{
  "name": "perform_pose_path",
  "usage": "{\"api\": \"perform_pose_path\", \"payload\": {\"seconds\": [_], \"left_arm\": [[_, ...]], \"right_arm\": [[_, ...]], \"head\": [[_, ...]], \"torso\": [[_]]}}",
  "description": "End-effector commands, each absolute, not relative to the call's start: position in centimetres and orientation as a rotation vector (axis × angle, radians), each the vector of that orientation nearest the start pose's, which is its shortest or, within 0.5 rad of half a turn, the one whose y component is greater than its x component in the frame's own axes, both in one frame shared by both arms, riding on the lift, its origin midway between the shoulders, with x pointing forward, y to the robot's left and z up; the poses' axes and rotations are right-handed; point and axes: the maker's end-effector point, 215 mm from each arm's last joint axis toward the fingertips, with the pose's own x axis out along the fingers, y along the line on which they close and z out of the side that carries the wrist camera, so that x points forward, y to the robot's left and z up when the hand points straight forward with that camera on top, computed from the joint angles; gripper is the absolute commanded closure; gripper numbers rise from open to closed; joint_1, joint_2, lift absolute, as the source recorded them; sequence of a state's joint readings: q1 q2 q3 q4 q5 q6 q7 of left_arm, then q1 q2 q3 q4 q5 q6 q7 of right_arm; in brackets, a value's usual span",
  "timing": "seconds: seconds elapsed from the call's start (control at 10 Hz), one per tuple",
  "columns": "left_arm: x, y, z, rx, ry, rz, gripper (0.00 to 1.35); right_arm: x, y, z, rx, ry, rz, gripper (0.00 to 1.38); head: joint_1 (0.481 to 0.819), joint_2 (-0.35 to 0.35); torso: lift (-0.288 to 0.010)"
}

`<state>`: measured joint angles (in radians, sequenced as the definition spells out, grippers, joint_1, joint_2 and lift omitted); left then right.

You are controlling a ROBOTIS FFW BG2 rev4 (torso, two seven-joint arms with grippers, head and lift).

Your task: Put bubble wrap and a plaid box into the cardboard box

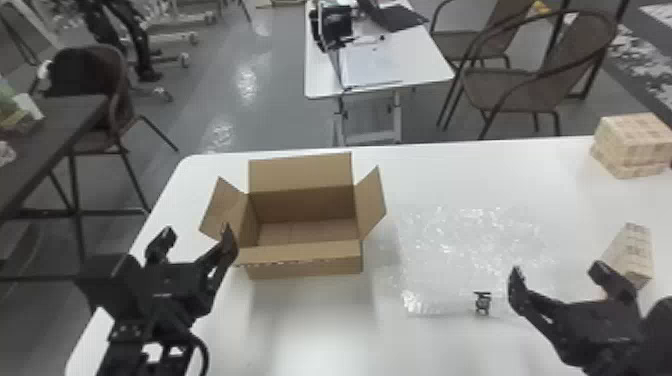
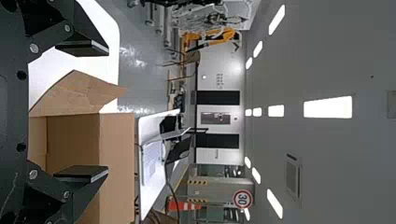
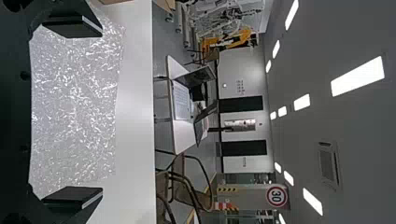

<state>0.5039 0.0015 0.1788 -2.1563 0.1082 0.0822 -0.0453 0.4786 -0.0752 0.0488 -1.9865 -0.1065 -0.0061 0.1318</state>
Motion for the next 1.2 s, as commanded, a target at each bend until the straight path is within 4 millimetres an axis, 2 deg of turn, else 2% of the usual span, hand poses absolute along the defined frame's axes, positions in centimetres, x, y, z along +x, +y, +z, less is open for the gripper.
{"api": "perform_pose_path", "payload": {"seconds": [0.0,0.1,0.4,0.5,0.7,0.8,1.1], "left_arm": [[46.2,32.3,-29.9,-0.097,0.108,0.092,0.37],[47.1,32.8,-29.9,-0.15,0.139,0.066,0.37],[47.7,36.4,-31.2,-0.203,0.222,0.033,0.37],[48.1,36.6,-32.2,-0.249,0.228,0.014,0.37],[48.2,36.3,-34.3,-0.309,0.258,-0.001,0.37],[48.5,35.4,-35.3,-0.365,0.268,-0.031,0.37],[48.8,34.3,-37.1,-0.422,0.296,-0.072,0.37]], "right_arm": [[44.6,-18.0,-35.9,0.065,0.059,0.205,0.1],[44.7,-18.0,-35.9,0.065,0.059,0.206,0.1],[44.9,-17.5,-35.8,0.068,0.055,0.214,0.1],[45.0,-17.5,-35.8,0.068,0.055,0.214,0.1],[45.1,-17.2,-35.7,0.068,0.052,0.222,0.1],[45.2,-17.1,-35.7,0.068,0.053,0.223,0.1],[45.2,-17.0,-35.7,0.068,0.053,0.226,0.1]], "head": [[0.695,0.163],[0.695,0.166],[0.695,0.192],[0.695,0.211],[0.695,0.226],[0.695,0.228],[0.695,0.211]], "torso": [[-0.109],[-0.109],[-0.109],[-0.109],[-0.109],[-0.109],[-0.109]]}}
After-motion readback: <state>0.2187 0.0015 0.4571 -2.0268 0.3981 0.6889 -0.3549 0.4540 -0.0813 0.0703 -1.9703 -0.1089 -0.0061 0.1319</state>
